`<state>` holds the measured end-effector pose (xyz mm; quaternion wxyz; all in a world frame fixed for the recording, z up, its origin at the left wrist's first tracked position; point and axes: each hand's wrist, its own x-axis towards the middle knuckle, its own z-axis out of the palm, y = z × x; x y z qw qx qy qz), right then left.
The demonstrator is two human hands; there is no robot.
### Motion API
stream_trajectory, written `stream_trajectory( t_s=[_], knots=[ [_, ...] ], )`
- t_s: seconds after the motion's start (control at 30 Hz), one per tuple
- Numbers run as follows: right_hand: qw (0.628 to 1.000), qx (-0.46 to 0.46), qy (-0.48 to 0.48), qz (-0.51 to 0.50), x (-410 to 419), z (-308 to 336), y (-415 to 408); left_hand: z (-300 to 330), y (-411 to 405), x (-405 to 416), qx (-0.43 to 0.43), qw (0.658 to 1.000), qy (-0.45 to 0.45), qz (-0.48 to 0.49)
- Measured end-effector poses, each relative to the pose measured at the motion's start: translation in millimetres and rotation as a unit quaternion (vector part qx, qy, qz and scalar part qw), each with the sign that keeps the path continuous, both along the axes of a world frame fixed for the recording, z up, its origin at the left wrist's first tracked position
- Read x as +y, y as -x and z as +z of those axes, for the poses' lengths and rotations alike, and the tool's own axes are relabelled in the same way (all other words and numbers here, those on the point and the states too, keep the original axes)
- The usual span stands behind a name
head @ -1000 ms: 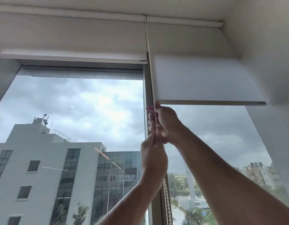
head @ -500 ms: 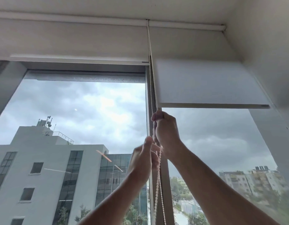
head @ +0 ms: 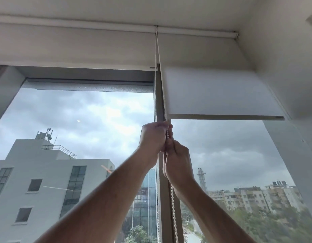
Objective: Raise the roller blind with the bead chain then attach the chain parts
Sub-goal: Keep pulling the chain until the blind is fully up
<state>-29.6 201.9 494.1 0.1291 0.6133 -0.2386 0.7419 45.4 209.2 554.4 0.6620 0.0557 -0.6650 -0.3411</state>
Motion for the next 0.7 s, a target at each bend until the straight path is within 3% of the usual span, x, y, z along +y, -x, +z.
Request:
stream_trajectory(
  t_s=[0.43, 0.7],
  knots=[
    [0.999, -0.002, 0.049, 0.013, -17.1, -44.2, -1.7, -43.0, 6.9, -14.6, 0.023, 0.99, 0.094, 0.101],
    [0.999, 0.019, 0.011, 0.025, -35.1, -63.3, 3.2, -60.9, 9.3, -36.5, 0.028, 0.985, 0.107, 0.135]
  ],
)
